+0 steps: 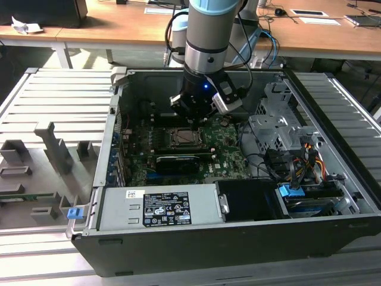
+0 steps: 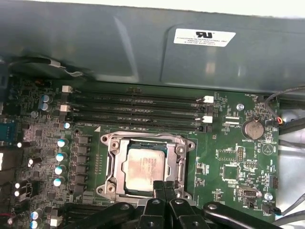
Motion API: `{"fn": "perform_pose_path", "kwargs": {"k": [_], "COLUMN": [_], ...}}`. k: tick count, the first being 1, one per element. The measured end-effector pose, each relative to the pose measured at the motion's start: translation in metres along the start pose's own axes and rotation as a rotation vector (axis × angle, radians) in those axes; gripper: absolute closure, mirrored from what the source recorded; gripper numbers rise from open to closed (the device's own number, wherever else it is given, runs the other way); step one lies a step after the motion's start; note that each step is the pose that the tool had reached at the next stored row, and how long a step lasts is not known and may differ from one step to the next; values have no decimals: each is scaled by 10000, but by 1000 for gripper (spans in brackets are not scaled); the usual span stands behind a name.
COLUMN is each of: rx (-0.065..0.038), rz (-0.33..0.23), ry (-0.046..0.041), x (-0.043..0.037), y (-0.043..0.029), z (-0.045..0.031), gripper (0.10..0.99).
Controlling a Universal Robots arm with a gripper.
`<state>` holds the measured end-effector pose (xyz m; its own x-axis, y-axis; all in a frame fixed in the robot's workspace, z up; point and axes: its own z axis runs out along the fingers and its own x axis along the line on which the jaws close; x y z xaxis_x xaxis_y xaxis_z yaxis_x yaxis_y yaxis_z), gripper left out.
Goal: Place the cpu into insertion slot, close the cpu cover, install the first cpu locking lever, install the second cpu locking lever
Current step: 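Install the second cpu locking lever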
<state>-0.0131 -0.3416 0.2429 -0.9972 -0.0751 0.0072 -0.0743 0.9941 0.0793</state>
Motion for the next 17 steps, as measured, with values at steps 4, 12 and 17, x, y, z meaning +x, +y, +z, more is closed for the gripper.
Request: {"fn": "perform_pose_path", "kwargs": {"k": [4,12,17], "rx": [-26,-25,-26], "rz": [0,0,0], "ry": [-2,-2,-2], "x": [5,9,11], "y": [-63,-111,-143], "z": [-4,-27,-33], "gripper": [980,980,980]}}
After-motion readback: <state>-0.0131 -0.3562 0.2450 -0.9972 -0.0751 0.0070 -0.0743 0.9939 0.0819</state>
